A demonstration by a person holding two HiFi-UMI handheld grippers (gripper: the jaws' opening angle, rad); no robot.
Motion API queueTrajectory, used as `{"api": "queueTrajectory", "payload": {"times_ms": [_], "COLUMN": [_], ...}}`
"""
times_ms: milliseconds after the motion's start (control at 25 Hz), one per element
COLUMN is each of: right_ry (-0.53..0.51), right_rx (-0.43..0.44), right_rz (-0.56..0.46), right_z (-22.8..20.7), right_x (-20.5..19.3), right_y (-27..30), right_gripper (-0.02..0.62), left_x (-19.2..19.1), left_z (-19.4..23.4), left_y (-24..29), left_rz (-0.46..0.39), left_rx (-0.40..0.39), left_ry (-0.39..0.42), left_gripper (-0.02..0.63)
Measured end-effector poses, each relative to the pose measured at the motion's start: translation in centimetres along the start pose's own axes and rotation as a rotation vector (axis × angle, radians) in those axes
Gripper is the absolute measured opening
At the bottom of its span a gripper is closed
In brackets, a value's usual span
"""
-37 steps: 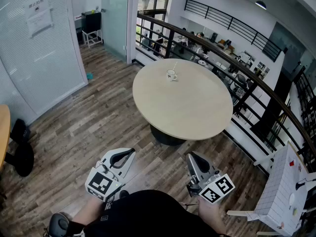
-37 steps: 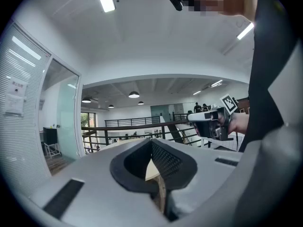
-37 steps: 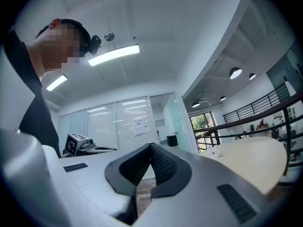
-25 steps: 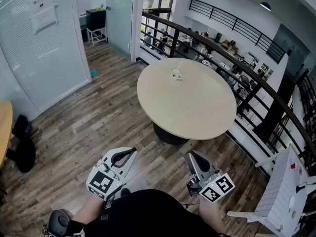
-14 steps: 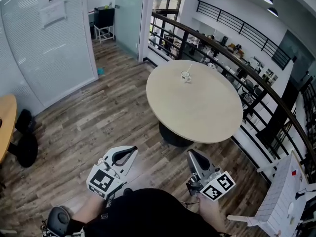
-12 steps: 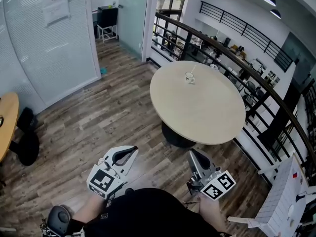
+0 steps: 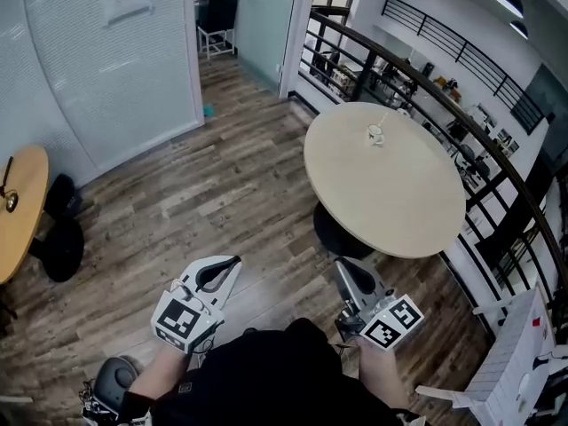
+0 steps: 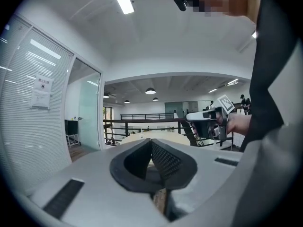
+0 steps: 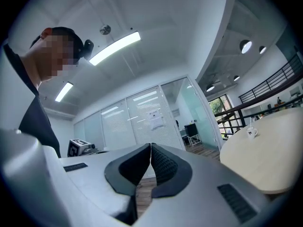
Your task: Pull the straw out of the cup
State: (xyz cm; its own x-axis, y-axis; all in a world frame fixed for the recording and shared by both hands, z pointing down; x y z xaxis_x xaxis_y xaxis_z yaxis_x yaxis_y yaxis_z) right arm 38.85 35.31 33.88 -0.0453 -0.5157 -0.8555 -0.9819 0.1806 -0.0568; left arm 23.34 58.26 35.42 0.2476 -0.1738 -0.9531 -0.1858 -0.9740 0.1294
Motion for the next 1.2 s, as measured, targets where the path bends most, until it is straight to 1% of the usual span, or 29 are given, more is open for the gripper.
{"api": "queueTrajectory", "payload": {"times_ms": [240, 360, 520, 720, 840, 960, 1080, 1200], "right_ry": [0.02, 0.032, 0.05, 0.057, 0.063, 0.073, 0.061, 0.071], "right_rx": [-0.002, 0.004, 0.029, 0.07, 0.089, 0.092, 0.104, 0.08], "right_rz": [0.025, 0.033, 0.046, 0.067, 0.065, 0.054, 0.042, 0.046], "right_z": [-1.1, -3.0, -6.0, -10.0, -13.0, -16.1, -18.1, -20.4], "right_x": [0.0, 0.3, 0.8, 2.9, 4.5, 6.2, 7.5, 7.8], "right_y": [3.1, 5.0, 8.7, 14.0, 17.0, 19.4, 21.4, 22.7], "right_gripper": [0.023, 0.023, 0.023, 0.023, 0.023, 0.023, 0.023, 0.023], "left_x": [-1.7, -2.5, -3.1, -3.2, -2.7, -2.1, -1.7, -2.1], "left_z": [2.1, 3.5, 6.3, 10.8, 13.6, 16.2, 18.6, 20.1], "left_y": [0.6, 2.0, 4.3, 8.5, 12.2, 15.5, 18.0, 20.3], "left_rz": [0.008, 0.01, 0.035, 0.053, 0.055, 0.059, 0.048, 0.054], "left_rx": [-0.006, 0.011, 0.015, 0.037, 0.019, 0.021, 0.034, 0.027], "left_ry": [-0.027, -0.038, -0.03, -0.022, -0.006, 0.007, 0.019, 0.019], "left_gripper": [0.008, 0.008, 0.008, 0.008, 0.008, 0.008, 0.008, 0.008]}}
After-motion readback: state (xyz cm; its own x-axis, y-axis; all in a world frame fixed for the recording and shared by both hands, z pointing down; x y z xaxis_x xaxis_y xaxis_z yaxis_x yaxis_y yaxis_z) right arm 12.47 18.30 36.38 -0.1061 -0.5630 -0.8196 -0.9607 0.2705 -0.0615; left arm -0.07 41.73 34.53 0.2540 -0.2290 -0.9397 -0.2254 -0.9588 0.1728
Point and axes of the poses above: the fingertips, and each gripper's own axes: y forward along the fingers, z to its left, x out of its top, the point moved 7 cm from there along -y, backward along the fingers, and after that the axes turned 14 degrees about y, right-handed, at the moved point
